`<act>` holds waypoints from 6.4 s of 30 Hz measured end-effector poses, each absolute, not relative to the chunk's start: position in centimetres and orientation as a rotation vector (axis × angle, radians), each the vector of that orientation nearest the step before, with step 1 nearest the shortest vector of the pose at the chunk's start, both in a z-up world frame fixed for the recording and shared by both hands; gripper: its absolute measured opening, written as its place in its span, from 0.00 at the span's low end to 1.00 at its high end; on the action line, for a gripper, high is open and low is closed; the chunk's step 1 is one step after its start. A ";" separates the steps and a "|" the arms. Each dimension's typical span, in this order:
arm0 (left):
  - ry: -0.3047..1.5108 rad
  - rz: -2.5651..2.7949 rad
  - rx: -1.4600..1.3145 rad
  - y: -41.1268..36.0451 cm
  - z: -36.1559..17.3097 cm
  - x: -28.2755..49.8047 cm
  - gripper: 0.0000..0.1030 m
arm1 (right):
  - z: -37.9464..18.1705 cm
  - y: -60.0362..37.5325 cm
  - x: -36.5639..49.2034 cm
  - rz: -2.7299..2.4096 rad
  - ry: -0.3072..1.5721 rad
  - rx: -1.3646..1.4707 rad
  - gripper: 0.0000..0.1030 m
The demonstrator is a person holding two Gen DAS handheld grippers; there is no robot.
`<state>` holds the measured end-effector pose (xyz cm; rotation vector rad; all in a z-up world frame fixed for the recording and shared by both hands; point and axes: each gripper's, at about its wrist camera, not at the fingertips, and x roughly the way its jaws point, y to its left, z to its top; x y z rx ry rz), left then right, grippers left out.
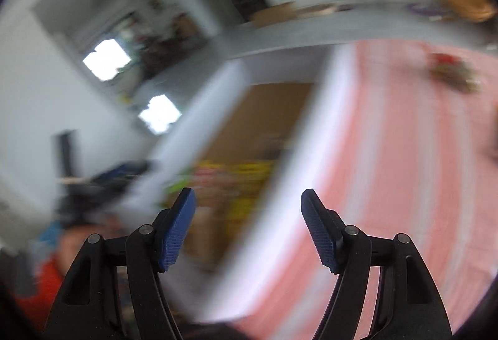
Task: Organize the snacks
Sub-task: 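Carry both held packets over the white box and open both grippers, then return both tools above the remaining snacks on the table, then lower the right gripper around the orange dried meat bag, then grasp the clear bag of brown eggs with the left gripper while the right waits over the orange bag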
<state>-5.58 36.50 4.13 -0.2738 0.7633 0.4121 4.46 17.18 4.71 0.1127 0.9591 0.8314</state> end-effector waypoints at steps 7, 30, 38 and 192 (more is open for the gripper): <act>0.721 0.038 -0.250 24.6 5.6 -0.5 0.96 | -4.7 3.2 7.8 0.198 0.927 -0.173 0.71; 0.938 -0.112 0.040 5.5 -10.6 13.9 0.96 | -9.2 -9.0 7.1 -0.118 0.938 0.068 0.82; 0.950 -0.130 0.065 5.0 -11.1 14.4 1.00 | -9.3 -8.9 7.1 -0.110 0.941 0.067 0.85; 1.017 -0.187 0.258 0.4 -10.5 24.2 1.00 | -10.2 -10.3 17.9 0.058 0.894 0.170 0.83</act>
